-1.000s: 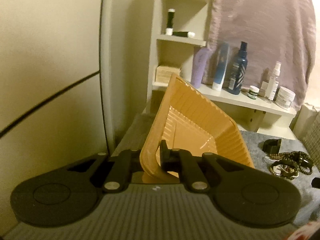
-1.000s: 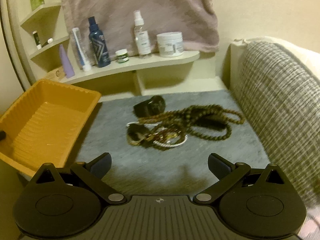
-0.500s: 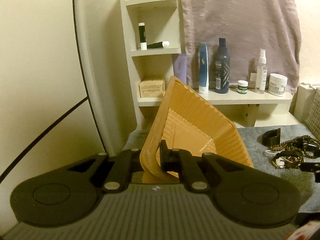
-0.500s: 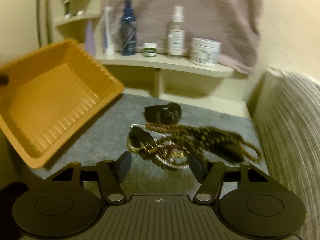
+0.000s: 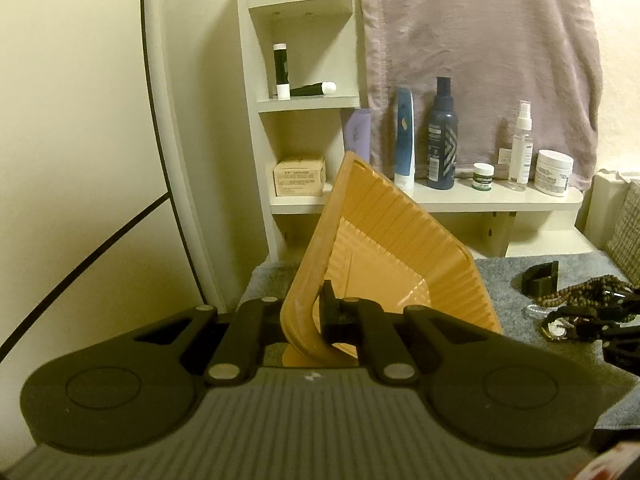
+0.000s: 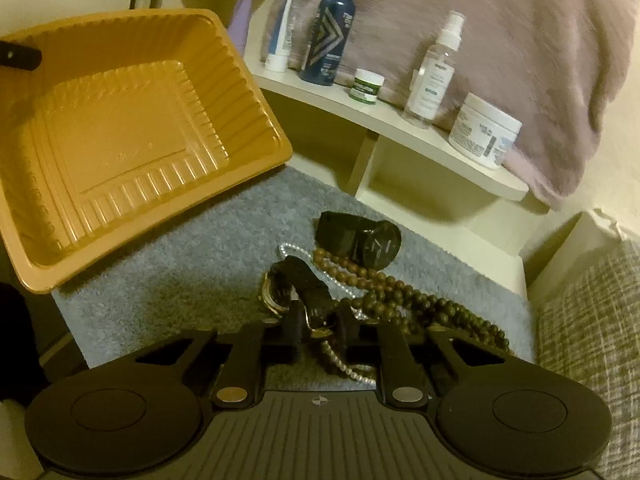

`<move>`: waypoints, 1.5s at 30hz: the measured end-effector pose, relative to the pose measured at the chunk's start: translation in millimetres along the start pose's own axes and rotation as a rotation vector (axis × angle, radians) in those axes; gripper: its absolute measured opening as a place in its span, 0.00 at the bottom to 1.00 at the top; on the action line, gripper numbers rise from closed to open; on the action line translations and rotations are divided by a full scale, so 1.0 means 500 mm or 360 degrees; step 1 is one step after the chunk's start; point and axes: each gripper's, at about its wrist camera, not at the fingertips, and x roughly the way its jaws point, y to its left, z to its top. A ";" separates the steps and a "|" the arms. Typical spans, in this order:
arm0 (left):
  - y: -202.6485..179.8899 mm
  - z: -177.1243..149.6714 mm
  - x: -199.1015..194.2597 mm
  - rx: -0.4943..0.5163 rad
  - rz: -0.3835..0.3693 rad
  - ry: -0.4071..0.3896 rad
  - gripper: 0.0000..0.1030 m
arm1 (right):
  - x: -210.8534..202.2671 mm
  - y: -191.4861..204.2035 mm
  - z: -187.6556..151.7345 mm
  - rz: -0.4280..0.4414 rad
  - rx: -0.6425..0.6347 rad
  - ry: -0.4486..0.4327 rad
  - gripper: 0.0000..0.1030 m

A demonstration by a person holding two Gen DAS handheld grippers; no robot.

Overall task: Organize jewelry
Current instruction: 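Grasp a black bracelet with the right gripper while the left gripper holds the tray tilted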

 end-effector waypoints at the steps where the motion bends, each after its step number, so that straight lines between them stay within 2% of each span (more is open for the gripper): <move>1: 0.000 0.000 0.000 0.0000 -0.0002 0.0002 0.07 | -0.002 0.000 0.001 -0.0004 0.0002 -0.0009 0.16; 6: 0.003 0.000 0.002 0.0008 -0.0014 0.0017 0.07 | -0.010 0.004 0.018 -0.0008 0.0047 -0.0041 0.15; 20: 0.004 0.016 0.021 0.0128 -0.0086 0.0162 0.06 | -0.033 0.020 0.090 0.0120 0.0071 -0.0134 0.14; 24: 0.005 0.024 0.026 0.0173 -0.0110 0.0192 0.06 | -0.050 0.023 0.121 0.0171 0.0079 -0.0194 0.14; 31: 0.006 0.035 0.037 0.0248 -0.0157 0.0254 0.06 | -0.067 0.058 0.170 0.0343 0.0104 -0.0269 0.14; 38: -0.001 0.040 0.041 0.0303 -0.0167 0.0281 0.06 | -0.040 0.122 0.178 0.0511 0.0089 -0.0240 0.14; 45: -0.002 0.040 0.040 0.0325 -0.0172 0.0282 0.06 | 0.002 0.161 0.158 0.0624 0.0165 -0.0122 0.14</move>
